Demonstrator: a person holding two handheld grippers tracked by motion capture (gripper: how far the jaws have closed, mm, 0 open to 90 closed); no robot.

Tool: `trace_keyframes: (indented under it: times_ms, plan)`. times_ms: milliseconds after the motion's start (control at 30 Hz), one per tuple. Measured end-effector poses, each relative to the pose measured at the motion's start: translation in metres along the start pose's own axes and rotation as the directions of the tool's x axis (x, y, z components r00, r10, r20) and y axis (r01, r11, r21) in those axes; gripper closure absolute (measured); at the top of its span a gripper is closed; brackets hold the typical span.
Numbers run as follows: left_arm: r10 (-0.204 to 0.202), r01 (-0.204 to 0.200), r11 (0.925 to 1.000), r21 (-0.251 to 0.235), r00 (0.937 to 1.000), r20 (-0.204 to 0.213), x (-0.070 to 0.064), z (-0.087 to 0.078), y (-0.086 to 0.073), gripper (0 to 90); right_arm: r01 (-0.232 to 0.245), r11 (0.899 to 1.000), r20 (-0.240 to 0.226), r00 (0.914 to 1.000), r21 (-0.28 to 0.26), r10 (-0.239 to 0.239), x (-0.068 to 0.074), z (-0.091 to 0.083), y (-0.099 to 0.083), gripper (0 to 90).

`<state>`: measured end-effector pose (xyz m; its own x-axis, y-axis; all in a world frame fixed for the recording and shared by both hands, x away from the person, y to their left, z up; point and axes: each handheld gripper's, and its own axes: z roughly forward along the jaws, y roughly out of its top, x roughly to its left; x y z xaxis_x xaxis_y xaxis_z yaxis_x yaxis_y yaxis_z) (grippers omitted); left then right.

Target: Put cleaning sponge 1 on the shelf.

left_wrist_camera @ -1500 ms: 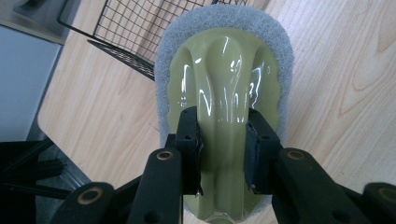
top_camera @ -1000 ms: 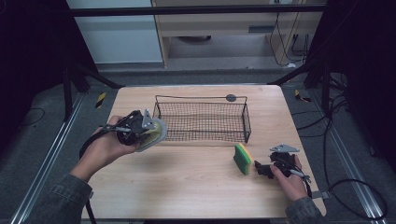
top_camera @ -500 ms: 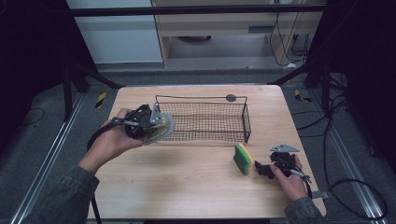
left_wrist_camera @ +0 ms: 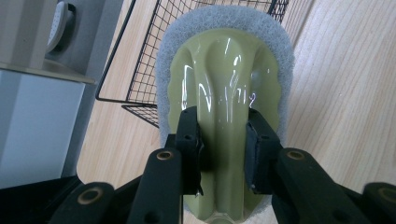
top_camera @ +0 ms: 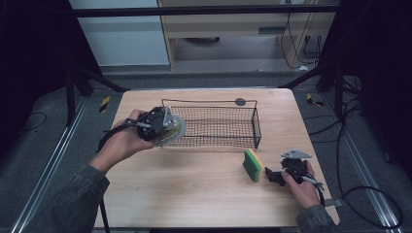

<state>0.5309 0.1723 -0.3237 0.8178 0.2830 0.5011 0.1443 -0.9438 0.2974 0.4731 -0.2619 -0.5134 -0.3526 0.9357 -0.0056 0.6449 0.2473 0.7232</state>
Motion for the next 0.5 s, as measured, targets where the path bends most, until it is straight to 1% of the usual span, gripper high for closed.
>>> trace_keyframes:
  times_ms: [100, 133, 200, 300, 500]
  plan:
    - [0.016, -0.016, 0.9999, -0.004, 0.9999, 0.001, 0.001, 0.001, 0.002, 70.6, -0.001, 1.0, -0.003, 1.0, 0.002, 0.001, 0.0, 0.0, 0.0, 0.5]
    - [0.031, -0.031, 0.9995, -0.003, 0.9995, -0.01, 0.002, 0.001, 0.003, 70.6, 0.0, 1.0, -0.003, 1.0, 0.002, 0.0, 0.0, 0.0, 0.0, 0.5]
    - [0.037, -0.037, 0.9993, -0.001, 0.9992, -0.014, 0.002, 0.0, 0.004, 70.6, 0.0, 1.0, -0.003, 1.0, 0.002, 0.0, 0.0, 0.0, 0.0, 0.5]
    - [0.032, -0.032, 0.9993, -0.021, 0.9991, -0.027, 0.005, -0.005, 0.006, 70.6, 0.0, 1.0, -0.002, 1.0, 0.002, 0.0, 0.0, 0.0, 0.0, 0.5]
    - [0.034, -0.035, 0.9992, -0.019, 0.9985, -0.043, 0.011, -0.007, 0.007, 70.6, 0.001, 1.0, -0.002, 1.0, 0.001, -0.001, 0.0, 0.0, 0.0, 0.5]
